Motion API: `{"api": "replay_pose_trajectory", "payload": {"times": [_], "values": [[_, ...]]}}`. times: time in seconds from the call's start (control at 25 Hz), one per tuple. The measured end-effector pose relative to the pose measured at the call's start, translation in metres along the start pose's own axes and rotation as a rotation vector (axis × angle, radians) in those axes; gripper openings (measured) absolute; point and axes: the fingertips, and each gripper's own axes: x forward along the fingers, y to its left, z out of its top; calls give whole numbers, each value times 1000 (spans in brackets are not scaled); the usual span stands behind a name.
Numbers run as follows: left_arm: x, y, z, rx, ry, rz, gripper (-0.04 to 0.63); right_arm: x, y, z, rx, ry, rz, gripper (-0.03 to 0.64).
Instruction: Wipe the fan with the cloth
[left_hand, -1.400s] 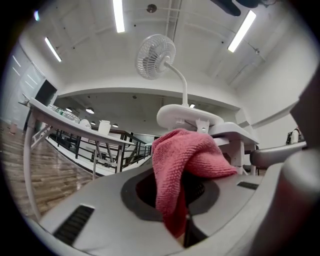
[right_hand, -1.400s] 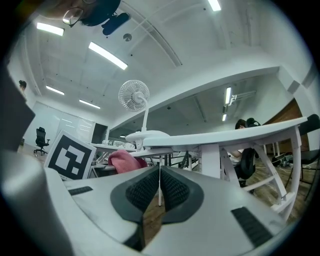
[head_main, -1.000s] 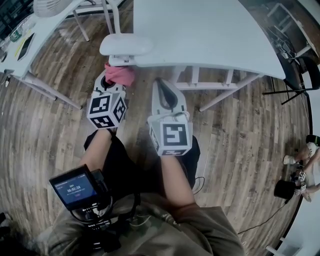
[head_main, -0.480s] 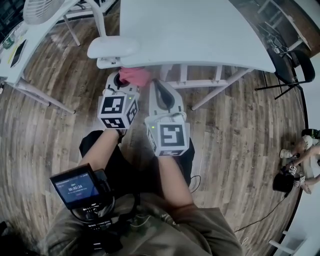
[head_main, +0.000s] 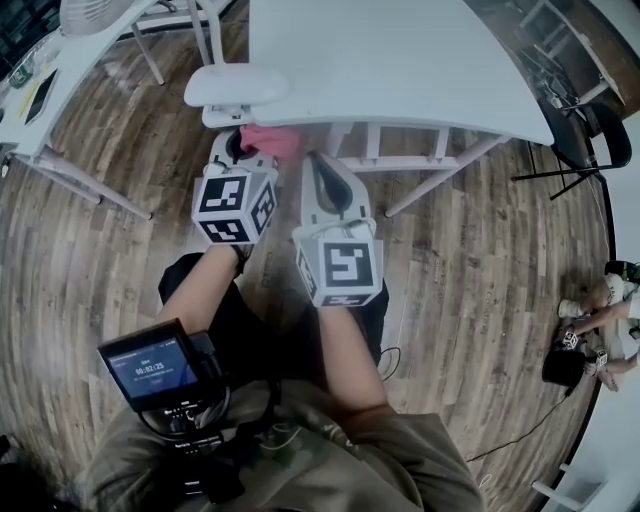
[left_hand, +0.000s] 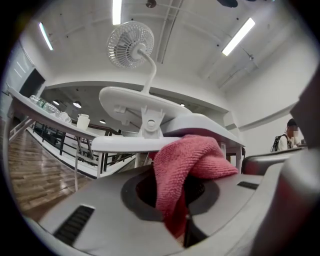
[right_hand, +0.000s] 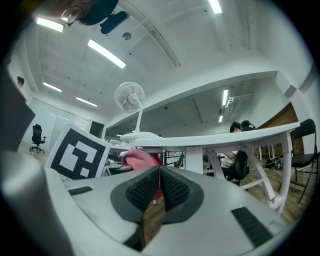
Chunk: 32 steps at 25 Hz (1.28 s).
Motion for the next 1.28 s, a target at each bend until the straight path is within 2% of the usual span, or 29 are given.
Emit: {"api": "replay_pose_trajectory", "payload": {"times": [0.44,0.92,1.28], "values": [[-8,19,4,31,-8,19,74,7,23,1,-6,-16,37,6],[-14,39,3,30,-5,61,74,11,20,-16,-8,38,52,6],[-28,67,0,18,2,110,72,19,35,-23,16,48,89,6]]}}
